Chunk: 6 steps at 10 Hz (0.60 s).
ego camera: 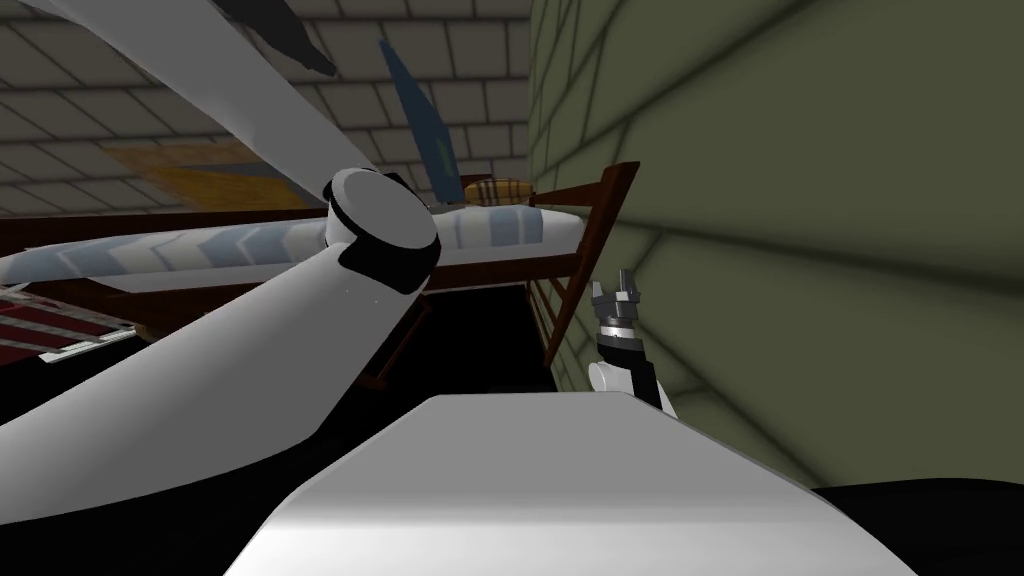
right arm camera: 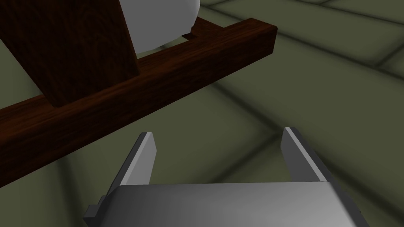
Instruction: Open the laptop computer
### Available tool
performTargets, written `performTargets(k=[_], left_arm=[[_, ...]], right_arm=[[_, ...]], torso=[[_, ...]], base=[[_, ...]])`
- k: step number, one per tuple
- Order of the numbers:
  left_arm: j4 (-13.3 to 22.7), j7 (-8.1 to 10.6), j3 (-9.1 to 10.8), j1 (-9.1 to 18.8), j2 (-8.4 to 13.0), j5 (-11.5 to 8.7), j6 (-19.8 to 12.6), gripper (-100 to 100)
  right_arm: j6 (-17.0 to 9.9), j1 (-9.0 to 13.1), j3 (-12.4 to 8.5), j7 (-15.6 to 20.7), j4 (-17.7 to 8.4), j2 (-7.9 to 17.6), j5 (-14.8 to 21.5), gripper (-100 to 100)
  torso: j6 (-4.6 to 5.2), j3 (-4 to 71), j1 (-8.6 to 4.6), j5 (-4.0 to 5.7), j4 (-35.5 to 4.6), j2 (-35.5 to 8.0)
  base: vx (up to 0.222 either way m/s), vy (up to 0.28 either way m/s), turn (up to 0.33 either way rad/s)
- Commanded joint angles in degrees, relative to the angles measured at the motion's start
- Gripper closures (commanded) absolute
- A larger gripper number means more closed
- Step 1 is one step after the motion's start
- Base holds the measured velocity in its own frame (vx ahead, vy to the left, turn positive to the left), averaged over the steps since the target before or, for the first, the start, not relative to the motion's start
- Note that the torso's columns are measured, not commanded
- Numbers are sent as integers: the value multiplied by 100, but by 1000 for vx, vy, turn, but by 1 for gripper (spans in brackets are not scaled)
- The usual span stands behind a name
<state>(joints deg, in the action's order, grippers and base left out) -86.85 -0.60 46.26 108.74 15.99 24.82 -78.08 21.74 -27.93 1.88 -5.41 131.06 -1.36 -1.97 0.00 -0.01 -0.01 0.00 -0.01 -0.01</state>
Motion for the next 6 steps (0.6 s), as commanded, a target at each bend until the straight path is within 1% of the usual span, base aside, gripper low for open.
performTargets(k=[1, 3, 4, 6], left_arm=[[245, 19, 103, 324, 11, 107, -417, -100], [494, 47, 197, 638, 5, 230, -789, -100], [588, 58, 231, 752, 3, 276, -940, -100], [708, 71, 272, 892, 2, 335, -1119, -100]], right_arm=[[0, 0, 0, 0, 0, 0, 0, 0], [0, 0, 0, 0, 0, 0, 0, 0], [0, 0, 0, 0, 0, 0, 0, 0], [0, 0, 0, 0, 0, 0, 0, 0]], torso=[[-1, 0, 6, -1, 1, -1], [0, 3, -6, 2, 1, 6], [0, 9, -7, 3, 4, 15], [0, 3, 6, -1, 2, 2]], base=[[64, -71, -18], [106, -93, -18], [117, -90, -13], [73, -57, -13]])
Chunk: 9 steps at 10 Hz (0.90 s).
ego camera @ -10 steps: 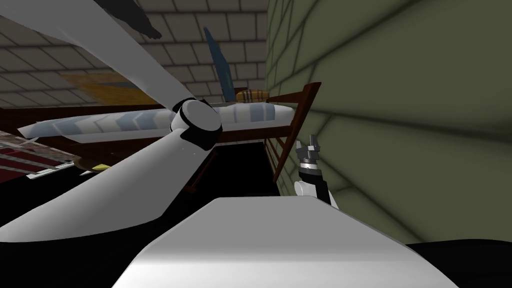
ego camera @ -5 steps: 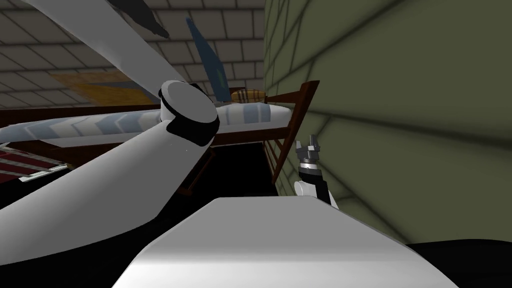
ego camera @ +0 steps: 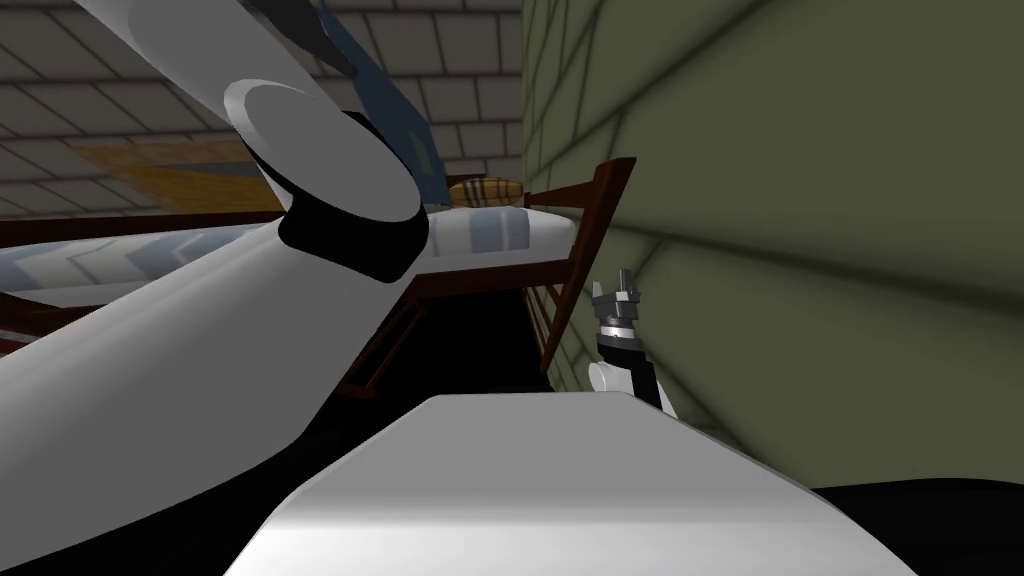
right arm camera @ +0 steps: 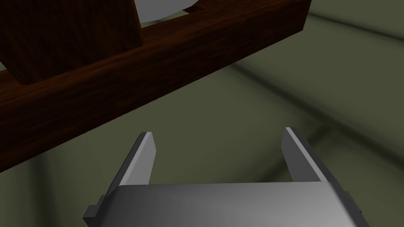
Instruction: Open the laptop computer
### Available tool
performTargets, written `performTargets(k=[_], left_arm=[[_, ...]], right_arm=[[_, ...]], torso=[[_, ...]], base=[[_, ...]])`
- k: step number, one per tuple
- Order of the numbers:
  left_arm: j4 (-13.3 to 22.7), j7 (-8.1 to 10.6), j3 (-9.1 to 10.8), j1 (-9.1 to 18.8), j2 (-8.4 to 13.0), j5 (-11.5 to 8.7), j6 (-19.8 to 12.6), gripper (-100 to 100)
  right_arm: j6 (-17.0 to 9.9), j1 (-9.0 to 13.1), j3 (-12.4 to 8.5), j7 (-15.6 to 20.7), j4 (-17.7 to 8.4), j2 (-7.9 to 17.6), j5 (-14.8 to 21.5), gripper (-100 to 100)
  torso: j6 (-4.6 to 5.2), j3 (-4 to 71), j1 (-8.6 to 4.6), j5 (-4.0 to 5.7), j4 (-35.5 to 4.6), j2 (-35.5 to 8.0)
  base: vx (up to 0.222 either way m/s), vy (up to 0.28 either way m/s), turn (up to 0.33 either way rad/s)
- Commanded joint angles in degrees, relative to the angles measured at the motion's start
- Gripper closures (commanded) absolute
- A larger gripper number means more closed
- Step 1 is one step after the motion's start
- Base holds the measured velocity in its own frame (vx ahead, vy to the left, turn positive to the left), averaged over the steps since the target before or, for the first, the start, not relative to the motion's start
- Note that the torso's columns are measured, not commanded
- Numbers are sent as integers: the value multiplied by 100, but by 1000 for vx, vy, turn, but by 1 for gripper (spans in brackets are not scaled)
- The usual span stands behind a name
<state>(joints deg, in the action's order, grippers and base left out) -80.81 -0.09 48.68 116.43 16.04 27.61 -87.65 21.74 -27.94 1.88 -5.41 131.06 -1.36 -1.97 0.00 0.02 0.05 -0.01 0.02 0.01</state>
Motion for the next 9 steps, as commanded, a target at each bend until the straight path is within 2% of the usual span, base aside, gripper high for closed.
performTargets(k=[1, 2, 3, 4, 5, 6, 7, 9], left_arm=[[64, 21, 13, 76, -15, 41, -95, -100], [107, 9, -17, 223, 16, 126, -206, -100], [117, 27, -7, 173, 7, 94, -149, -100], [122, 28, -12, 187, 11, 101, -160, 100], [-52, 135, 184, 349, 106, 235, -370, 100], [-52, 135, 184, 349, 106, 235, -370, 100], [-226, 241, 380, 512, 201, 369, -581, 100], [-400, 347, 575, 676, 297, 504, -792, 100]], right_arm=[[0, 0, 0, 0, 0, 0, 0, 0], [0, 1, -1, 0, 0, 1, 0, 0], [0, 0, -1, 0, -1, 1, 0, 0], [0, 0, -1, 0, 0, 1, 0, 0], [0, 1, -1, 0, 0, 1, 0, 0], [0, 0, -1, 0, 0, 1, 0, 0], [0, 0, -1, 0, 0, 1, 0, 0], [0, 0, -1, 0, 0, 1, 0, 0]], torso=[[-1, -9, 10, -3, -5, -14], [-2, -17, 18, -6, -8, -26], [-3, -3, 19, -5, -5, 3], [0, 2, 9, -4, 2, 0], [0, -8, -3, 0, -4, -14], [-7, -12, 2, 0, -11, -11], [-8, -9, 5, -6, -6, -11], [-16, -10, 37, -21, -7, -12]], base=[[25, -19, -1], [127, 6, -18], [79, 6, -1], [7, 1, 1], [47, 14, 10], [61, 10, 10], [80, 4, 13], [79, 11, 23]])
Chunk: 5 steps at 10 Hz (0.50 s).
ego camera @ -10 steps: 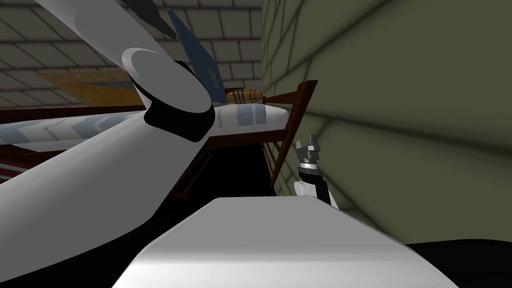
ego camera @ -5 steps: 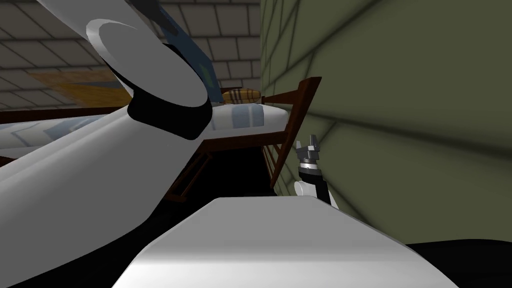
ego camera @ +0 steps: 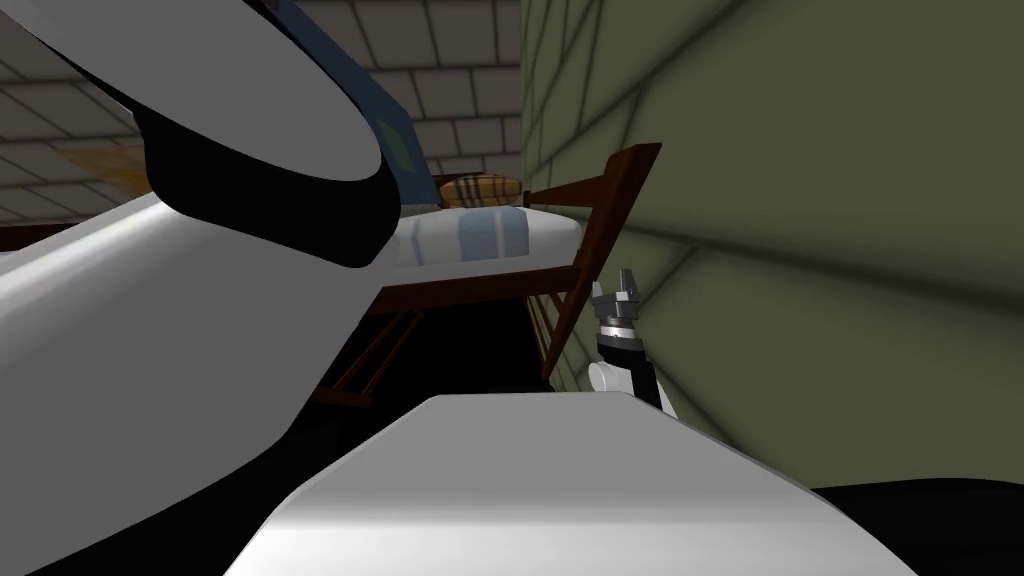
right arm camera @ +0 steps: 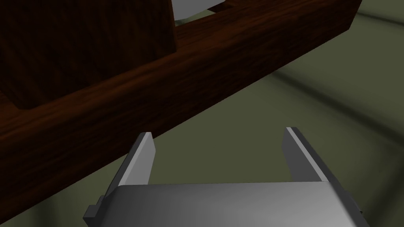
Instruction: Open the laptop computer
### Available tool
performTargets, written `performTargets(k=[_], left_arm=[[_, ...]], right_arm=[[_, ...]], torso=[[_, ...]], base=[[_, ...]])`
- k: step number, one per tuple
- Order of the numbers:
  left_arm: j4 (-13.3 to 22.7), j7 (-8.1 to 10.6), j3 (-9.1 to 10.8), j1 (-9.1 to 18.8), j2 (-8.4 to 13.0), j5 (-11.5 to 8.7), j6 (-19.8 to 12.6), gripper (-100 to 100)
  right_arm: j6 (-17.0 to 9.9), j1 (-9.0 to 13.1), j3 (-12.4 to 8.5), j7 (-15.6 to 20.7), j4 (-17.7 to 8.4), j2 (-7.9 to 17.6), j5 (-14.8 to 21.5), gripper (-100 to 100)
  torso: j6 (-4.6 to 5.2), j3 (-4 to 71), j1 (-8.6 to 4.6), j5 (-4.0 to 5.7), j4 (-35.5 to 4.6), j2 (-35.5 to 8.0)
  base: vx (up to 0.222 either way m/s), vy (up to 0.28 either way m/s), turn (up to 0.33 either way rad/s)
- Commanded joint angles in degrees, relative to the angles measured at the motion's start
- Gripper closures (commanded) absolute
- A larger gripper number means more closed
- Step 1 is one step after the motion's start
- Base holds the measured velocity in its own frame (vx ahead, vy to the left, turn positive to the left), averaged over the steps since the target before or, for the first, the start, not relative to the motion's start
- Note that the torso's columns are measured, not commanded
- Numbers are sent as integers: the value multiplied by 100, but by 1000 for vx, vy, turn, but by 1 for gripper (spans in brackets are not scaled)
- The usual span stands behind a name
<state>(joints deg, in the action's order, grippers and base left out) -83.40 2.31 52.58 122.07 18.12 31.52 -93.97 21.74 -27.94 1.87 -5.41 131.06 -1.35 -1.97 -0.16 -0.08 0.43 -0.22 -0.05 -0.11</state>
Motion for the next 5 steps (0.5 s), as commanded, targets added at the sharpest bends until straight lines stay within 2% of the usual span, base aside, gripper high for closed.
performTargets(k=[1, 4, 5], left_arm=[[-229, 161, 283, 195, 137, 180, -266, 100], [-490, 321, 576, 440, 280, 382, -582, 100], [-457, 267, 517, 378, 227, 323, -509, 100]], right_arm=[[-3, -19, 4, -1, -11, 2, 1, 0], [-22, -92, -7, 1, -54, 5, 0, 0], [-29, -126, -14, 3, -73, 5, -1, 0]], torso=[[-9, 6, 4, -10, -4, 15], [-34, 27, 17, -23, -5, 60], [-41, 36, 20, -27, -4, 75]], base=[[54, 34, 1], [51, 18, 13], [10, -3, -14]])
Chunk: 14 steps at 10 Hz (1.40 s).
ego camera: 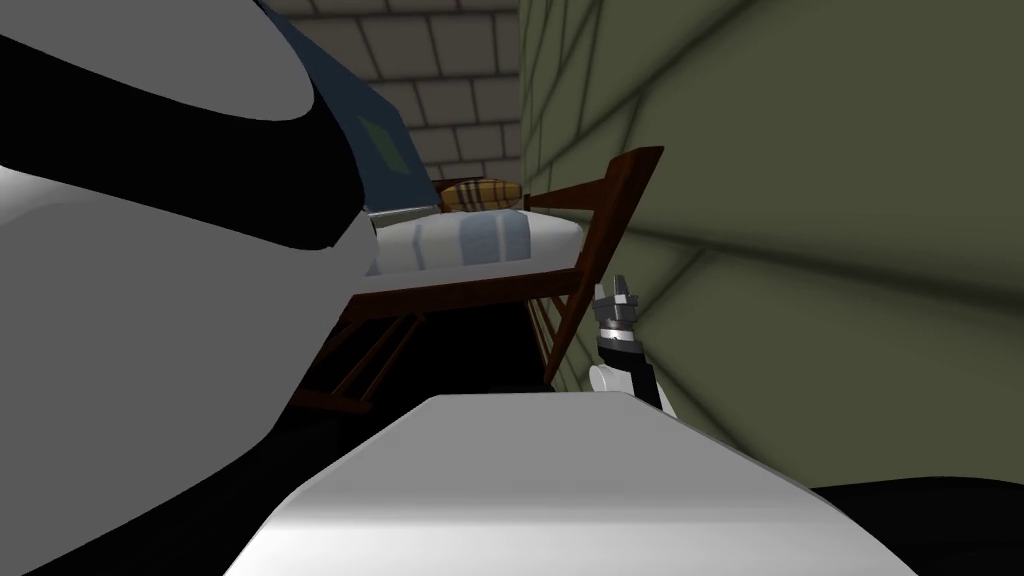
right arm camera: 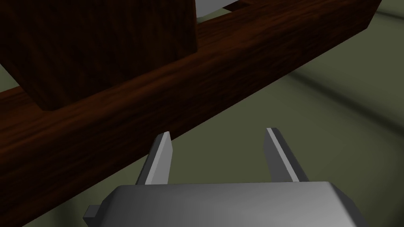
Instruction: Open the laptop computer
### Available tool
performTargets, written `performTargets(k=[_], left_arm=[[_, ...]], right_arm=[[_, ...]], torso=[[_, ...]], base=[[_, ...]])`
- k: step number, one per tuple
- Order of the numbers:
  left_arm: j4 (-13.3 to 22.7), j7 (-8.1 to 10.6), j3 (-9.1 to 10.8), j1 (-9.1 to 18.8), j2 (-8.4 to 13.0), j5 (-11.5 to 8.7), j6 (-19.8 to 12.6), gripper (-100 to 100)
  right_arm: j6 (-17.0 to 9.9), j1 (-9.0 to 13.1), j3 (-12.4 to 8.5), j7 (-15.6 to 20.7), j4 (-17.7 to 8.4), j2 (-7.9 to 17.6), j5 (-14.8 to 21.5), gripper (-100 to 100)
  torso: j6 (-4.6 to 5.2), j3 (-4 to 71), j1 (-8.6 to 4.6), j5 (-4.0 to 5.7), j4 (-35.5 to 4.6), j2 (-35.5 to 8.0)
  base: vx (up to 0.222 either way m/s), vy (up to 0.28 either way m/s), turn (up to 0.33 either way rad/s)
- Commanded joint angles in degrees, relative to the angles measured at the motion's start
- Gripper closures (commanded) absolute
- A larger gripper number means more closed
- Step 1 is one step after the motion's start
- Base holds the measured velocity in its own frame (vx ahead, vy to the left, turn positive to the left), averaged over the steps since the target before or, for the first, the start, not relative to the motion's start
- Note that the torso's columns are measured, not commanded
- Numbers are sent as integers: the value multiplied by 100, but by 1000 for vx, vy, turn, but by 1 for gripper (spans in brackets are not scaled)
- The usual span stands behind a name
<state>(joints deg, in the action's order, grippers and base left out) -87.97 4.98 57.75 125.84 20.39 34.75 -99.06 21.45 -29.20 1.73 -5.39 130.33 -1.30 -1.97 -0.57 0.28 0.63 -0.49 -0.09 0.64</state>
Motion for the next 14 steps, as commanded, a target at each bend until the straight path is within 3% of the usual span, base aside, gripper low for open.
performTargets(k=[1, 2, 10, 11, 12, 14], left_arm=[[-218, 134, 203, 21, 84, 146, -70, 100], [-218, 134, 203, 21, 84, 146, -70, 100], [-994, 631, 974, 57, 395, 698, -221, 100], [-925, 612, 860, 136, 389, 592, -91, 100], [-1225, 639, 1084, 156, 505, 730, -289, 100], [-1360, 647, 1192, 163, 559, 795, -384, 100]], right_arm=[[-7, -17, -11, 2, -11, -1, -1, 0], [-7, -17, -11, 2, -11, -1, -1, 0], [-7, -17, -12, 2, -11, -1, -2, 0], [-7, -17, -12, 2, -11, -1, -2, 0], [-7, -18, -12, 2, -11, -1, -2, 0], [-10, -44, -27, 4, -23, -3, -4, 0]], torso=[[22, 7, -8, 15, 15, -3], [43, 12, -6, 16, 32, -8], [66, 53, -28, -12, 92, 15], [70, 58, -39, -15, 100, 19], [72, 46, -58, 21, 73, 19], [54, 36, -77, 39, 50, 22]], base=[[6, 17, -118], [17, 31, -56], [21, 38, -67], [-1, 23, 3], [36, 7, 22], [38, 12, -13]])
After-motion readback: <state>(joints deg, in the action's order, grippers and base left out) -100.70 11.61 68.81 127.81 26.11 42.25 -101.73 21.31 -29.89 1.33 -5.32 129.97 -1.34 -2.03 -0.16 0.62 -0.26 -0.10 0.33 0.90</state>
